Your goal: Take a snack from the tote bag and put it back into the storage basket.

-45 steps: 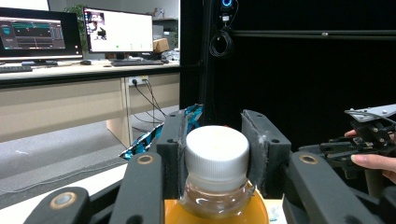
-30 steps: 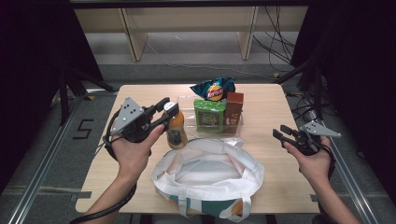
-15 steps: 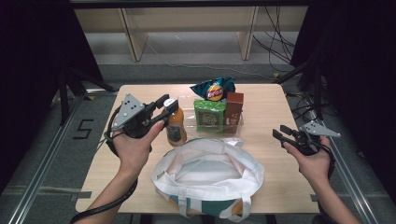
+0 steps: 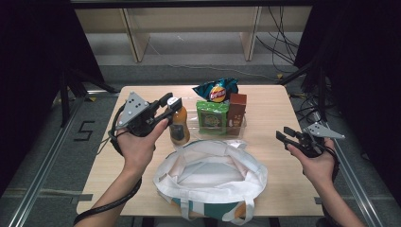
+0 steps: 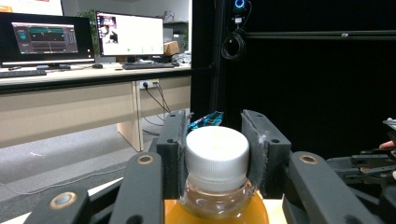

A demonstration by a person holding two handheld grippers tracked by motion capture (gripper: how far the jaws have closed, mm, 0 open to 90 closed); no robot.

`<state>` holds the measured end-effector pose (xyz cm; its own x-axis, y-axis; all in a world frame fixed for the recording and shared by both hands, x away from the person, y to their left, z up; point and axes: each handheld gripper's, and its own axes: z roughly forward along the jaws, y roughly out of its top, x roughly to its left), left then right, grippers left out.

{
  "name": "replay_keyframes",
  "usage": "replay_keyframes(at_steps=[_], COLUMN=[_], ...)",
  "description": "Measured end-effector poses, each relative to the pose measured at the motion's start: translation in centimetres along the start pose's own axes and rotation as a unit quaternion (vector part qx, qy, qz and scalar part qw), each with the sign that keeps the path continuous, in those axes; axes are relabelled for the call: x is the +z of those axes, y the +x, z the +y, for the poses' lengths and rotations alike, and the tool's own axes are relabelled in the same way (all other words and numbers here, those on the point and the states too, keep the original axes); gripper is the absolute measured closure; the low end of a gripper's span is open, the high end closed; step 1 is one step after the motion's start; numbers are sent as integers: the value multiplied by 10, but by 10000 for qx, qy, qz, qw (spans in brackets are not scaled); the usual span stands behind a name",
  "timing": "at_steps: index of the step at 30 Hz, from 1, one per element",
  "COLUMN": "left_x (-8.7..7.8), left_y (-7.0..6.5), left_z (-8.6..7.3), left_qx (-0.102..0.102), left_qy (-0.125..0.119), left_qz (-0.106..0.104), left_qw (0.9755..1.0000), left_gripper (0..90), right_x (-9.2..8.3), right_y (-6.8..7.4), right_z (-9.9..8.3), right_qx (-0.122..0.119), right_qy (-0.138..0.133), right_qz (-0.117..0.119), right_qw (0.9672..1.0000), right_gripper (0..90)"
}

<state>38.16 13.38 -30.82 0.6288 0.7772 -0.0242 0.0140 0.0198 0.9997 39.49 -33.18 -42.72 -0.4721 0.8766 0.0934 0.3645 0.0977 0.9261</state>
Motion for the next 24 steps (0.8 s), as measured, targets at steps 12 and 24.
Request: replay_keyframes(at_steps=[12, 24], left_x=[8, 14], left_y=[7, 12], left_z=[-2, -4], left_qx=[-29, -47], left_qy=[45, 14], left_qz=[70, 151], left_qw=[10000, 9999], left_gripper=[614, 615], right_x=[0, 0], right_y=[0, 0], right_z=[0, 0], right_qx=[-23, -52], right_qy=[40, 74], right_qz=[92, 112], right_qw=[9999, 9999], right_gripper=[584, 584])
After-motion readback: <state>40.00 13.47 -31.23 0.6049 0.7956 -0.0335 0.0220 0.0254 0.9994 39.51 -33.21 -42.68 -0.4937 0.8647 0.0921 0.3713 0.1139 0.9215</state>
